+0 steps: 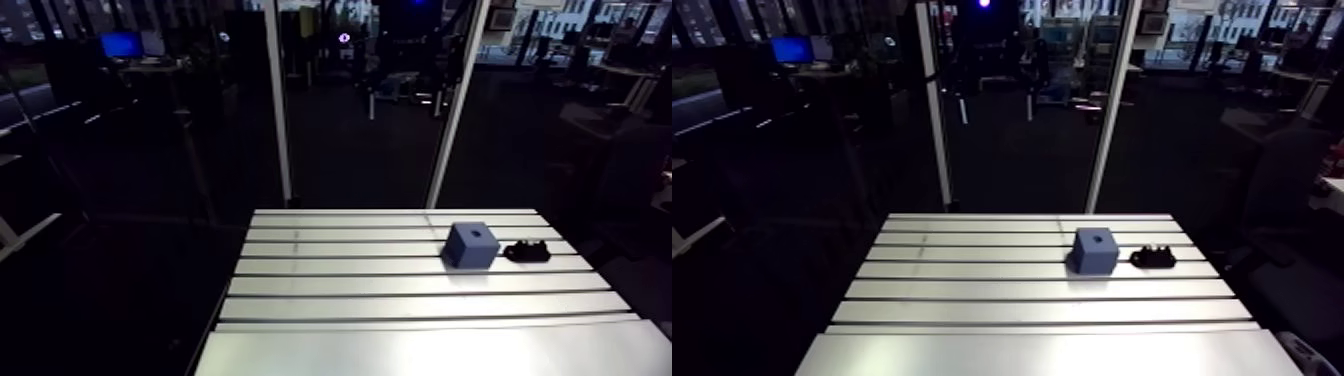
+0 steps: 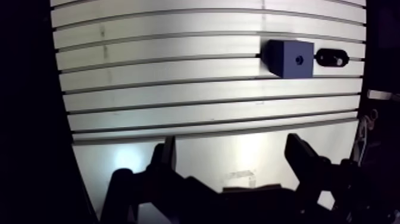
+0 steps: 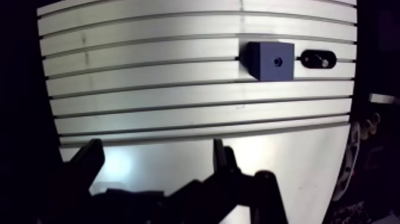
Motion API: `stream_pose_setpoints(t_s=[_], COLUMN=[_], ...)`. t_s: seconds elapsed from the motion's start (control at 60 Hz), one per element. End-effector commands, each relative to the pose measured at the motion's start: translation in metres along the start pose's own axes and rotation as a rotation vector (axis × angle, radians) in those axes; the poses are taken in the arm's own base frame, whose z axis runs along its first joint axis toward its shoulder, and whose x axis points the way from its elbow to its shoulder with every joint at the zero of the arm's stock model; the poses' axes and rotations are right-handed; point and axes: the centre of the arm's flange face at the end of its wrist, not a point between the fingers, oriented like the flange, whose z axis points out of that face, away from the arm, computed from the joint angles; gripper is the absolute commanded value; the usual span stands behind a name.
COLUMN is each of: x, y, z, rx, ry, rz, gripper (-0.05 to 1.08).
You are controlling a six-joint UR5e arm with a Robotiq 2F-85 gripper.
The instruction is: Pick up the M10 bolt and insert it into the hex recess until seated.
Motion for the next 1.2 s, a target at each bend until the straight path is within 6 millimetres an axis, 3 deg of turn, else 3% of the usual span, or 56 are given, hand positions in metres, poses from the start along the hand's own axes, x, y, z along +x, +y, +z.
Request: stream_pose_setpoints(t_s=[0.017,0.65,0.833,1.017,1.2], x=[-0.006,-0.006,-0.003,0.003,0.004], y=[0.014,0.016,0.034,0.078,0.092], z=[-0.035,-0.030,-0.026,-0.017,-0.003], rx=[0.011,0.003,-0.001,0.002,-0.002], ry=[0.056,0.046,0.040,0.046,0.047], rz=[-0.067,-0.066,-0.095,-0.076,-0.088], gripper=[0.00,0.00,0.00,0.01,0.01])
